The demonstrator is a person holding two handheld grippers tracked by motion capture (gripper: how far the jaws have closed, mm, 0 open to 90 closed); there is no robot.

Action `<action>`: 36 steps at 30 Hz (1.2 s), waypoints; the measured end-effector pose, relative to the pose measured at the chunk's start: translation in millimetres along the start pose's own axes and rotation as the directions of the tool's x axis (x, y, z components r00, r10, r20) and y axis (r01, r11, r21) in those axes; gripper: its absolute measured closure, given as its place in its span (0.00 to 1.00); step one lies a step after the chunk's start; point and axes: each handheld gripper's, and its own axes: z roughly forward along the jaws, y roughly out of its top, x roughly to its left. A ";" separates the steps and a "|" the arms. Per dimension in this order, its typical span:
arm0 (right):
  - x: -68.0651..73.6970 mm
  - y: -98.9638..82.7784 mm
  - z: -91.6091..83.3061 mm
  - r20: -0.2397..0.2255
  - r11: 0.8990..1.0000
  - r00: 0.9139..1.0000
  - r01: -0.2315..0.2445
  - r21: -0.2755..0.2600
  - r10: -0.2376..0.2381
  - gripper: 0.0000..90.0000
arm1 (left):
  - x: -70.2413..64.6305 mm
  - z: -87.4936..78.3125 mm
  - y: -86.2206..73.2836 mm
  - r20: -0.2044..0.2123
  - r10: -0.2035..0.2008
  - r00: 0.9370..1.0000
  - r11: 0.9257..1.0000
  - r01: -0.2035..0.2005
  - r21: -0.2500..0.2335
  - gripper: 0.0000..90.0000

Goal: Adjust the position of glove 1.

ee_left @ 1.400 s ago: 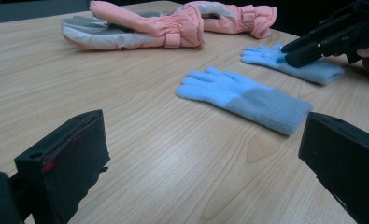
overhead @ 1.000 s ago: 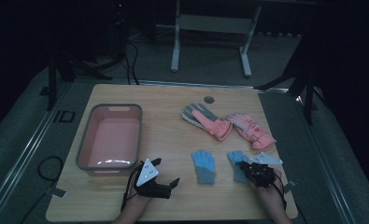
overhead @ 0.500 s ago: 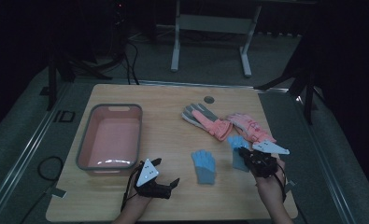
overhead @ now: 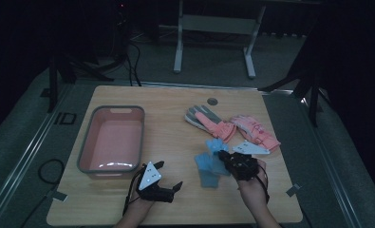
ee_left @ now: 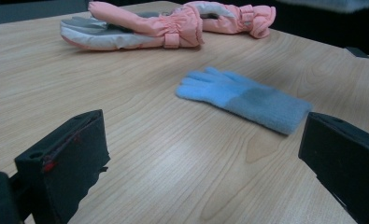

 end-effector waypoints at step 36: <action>9.3 -43.9 66.1 -0.075 0.983 0.997 -0.007 0.183 0.021 0.94 | -0.5 0.0 0.1 0.008 0.005 1.000 1.000 -0.005 0.006 0.02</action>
